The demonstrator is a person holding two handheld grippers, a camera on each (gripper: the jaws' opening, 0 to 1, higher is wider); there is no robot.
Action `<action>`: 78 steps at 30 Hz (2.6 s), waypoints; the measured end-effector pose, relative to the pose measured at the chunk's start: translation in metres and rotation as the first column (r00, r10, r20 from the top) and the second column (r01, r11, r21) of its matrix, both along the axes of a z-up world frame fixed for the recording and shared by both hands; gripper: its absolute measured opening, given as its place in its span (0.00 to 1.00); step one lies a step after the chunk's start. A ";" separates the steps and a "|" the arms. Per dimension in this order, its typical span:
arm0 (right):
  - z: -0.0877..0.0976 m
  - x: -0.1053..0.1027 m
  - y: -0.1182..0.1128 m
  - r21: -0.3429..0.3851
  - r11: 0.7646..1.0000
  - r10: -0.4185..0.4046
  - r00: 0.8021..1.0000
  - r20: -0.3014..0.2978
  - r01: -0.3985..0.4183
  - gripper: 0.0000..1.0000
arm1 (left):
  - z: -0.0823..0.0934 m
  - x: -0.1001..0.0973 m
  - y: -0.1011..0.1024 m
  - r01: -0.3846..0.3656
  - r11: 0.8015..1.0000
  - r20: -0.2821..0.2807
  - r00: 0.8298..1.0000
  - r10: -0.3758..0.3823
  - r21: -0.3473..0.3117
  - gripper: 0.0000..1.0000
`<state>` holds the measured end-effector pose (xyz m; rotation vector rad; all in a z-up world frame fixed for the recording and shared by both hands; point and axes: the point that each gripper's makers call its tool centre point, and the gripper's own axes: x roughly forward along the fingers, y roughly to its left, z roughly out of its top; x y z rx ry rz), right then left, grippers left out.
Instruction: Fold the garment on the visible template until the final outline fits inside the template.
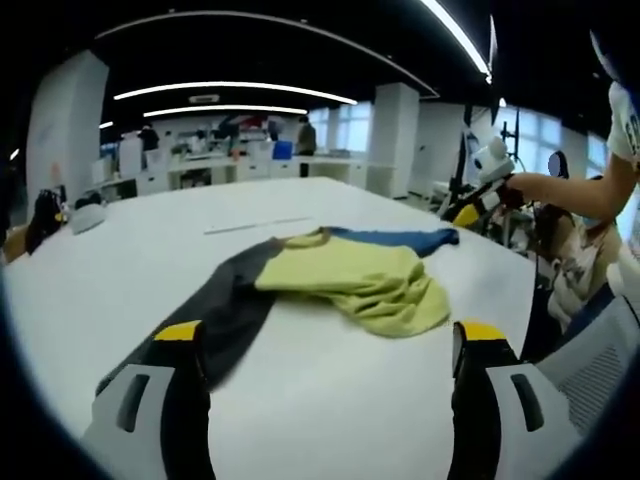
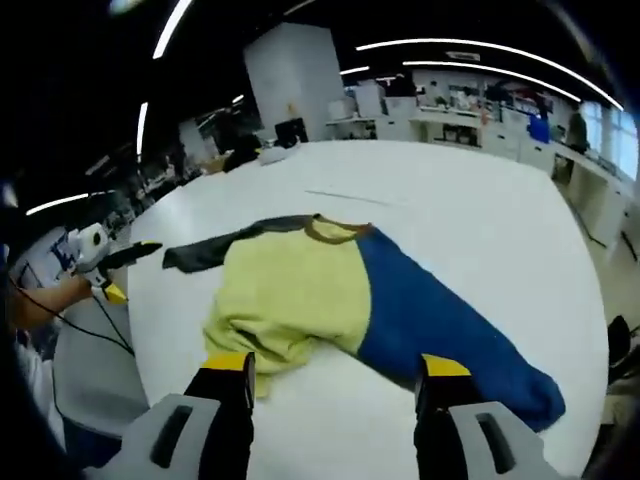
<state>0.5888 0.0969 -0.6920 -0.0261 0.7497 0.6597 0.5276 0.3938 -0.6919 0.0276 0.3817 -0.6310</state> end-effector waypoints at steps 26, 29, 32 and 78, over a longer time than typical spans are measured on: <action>-0.005 -0.034 0.146 0.040 0.921 0.386 0.922 0.036 -0.387 0.63 | 0.015 -0.025 -0.009 0.047 0.999 0.024 0.999 -0.047 -0.006 0.99; -0.007 -0.035 0.160 0.033 0.909 0.414 0.909 0.051 -0.416 0.62 | 0.016 -0.027 -0.009 0.045 0.999 0.028 0.999 -0.045 -0.006 0.99; -0.012 -0.035 0.172 0.020 0.901 0.431 0.901 0.055 -0.433 0.60 | 0.016 -0.028 -0.007 0.039 0.999 0.030 0.999 -0.038 -0.010 0.99; -0.095 -0.013 0.184 -0.390 0.852 0.380 0.925 0.005 -0.349 0.03 | 0.015 -0.036 -0.011 0.056 0.998 0.032 0.998 -0.057 0.031 0.97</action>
